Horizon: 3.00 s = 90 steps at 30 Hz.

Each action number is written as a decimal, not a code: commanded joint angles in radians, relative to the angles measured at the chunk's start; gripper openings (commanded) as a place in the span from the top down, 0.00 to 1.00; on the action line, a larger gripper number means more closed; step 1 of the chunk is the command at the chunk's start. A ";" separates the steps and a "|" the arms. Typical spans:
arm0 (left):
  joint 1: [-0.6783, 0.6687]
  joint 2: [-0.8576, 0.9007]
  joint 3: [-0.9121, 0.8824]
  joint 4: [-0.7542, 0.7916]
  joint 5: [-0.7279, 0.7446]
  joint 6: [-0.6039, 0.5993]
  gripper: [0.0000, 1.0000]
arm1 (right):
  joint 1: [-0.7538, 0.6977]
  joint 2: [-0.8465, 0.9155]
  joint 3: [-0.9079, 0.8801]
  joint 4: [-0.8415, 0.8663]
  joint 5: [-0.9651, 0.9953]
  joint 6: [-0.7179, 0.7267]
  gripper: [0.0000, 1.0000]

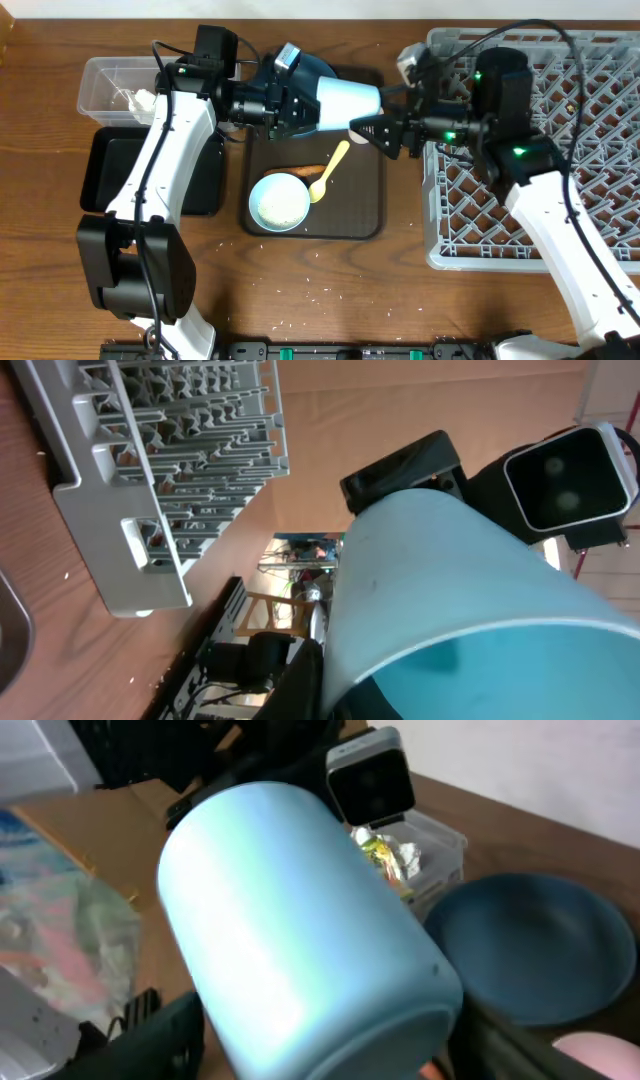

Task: Sort waste into correct bins and load items into the dishwasher rack
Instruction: 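Lift the light-blue cup and hand it to the right gripper, then place the light-blue cup upside down in the dish rack with right gripper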

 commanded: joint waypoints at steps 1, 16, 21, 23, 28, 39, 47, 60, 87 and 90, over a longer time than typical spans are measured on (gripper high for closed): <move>-0.003 -0.002 0.015 0.000 0.061 0.010 0.94 | 0.027 0.014 0.007 0.025 -0.029 0.002 0.32; -0.003 -0.002 0.015 -0.069 0.066 0.010 0.93 | 0.034 0.014 0.007 0.107 -0.043 0.002 0.13; -0.003 -0.002 0.015 -0.126 0.066 0.010 0.94 | 0.034 0.014 0.007 0.114 -0.043 -0.002 0.14; -0.003 -0.002 0.015 -0.135 0.066 0.010 0.94 | 0.034 0.014 0.007 0.114 -0.043 -0.002 0.15; -0.003 -0.002 0.015 -0.140 0.066 0.006 0.94 | 0.034 0.014 0.007 0.113 -0.044 -0.010 0.25; -0.014 -0.002 0.015 -0.169 0.066 0.006 0.93 | 0.056 0.036 0.007 0.108 -0.048 -0.028 0.27; -0.014 -0.002 0.015 -0.169 0.066 0.006 0.93 | 0.059 0.077 0.007 0.087 -0.048 -0.028 0.27; -0.014 -0.002 0.015 -0.154 0.063 0.007 0.67 | -0.005 0.071 0.007 0.159 -0.047 0.011 0.56; -0.014 -0.002 0.015 -0.089 -0.962 0.006 0.56 | -0.260 -0.121 0.127 -0.858 0.924 0.134 0.58; -0.014 -0.002 0.015 -0.089 -1.011 0.007 0.56 | -0.246 -0.116 0.127 -0.942 0.964 0.157 0.60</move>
